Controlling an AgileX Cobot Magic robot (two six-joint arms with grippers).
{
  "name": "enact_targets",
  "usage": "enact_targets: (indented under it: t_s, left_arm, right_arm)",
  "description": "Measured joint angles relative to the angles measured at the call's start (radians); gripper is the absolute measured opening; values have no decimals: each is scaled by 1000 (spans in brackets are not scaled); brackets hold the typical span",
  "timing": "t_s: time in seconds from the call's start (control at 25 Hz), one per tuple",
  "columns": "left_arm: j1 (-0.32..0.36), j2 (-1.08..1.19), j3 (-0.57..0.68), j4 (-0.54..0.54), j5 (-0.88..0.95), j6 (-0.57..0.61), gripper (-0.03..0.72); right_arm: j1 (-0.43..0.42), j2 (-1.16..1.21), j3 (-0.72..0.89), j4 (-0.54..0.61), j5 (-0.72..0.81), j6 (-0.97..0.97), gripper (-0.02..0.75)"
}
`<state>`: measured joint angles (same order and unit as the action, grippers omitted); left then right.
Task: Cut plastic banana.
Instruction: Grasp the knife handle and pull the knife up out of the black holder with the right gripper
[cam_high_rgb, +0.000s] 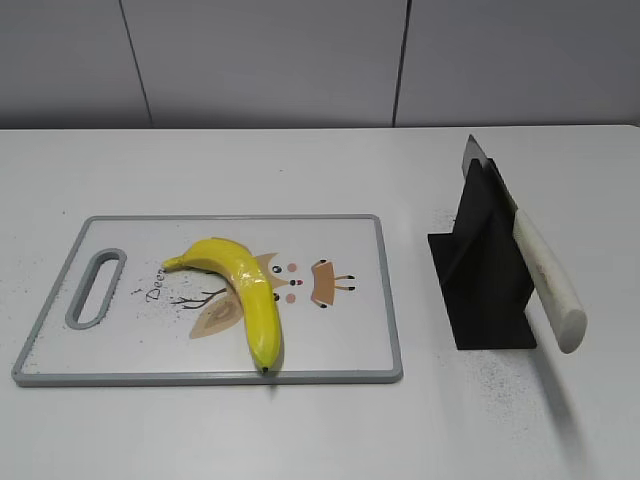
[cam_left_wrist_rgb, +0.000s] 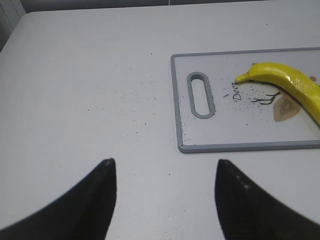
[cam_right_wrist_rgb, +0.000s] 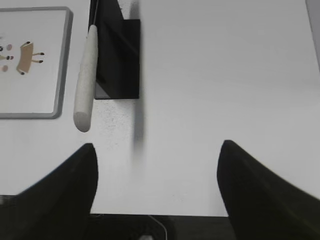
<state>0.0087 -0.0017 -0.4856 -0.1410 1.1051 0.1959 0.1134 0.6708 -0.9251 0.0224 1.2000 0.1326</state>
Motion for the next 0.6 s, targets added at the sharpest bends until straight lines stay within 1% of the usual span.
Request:
enact_targets:
  t_s: [0.08, 0.36, 0.44, 0.6]
  left_arm:
    - [0, 0, 0, 0, 0, 0, 583]
    - [0, 0, 0, 0, 0, 0, 583]
    - [0, 0, 0, 0, 0, 0, 583]
    - [0, 0, 0, -1, 0, 0, 583]
  right_arm:
    - [23, 58, -16, 12, 5, 7, 562]
    - [167, 237, -27, 23, 10, 25, 581]
    - [184, 293, -33, 32, 8, 42, 584]
    - [189, 428, -65, 49, 0, 75, 584]
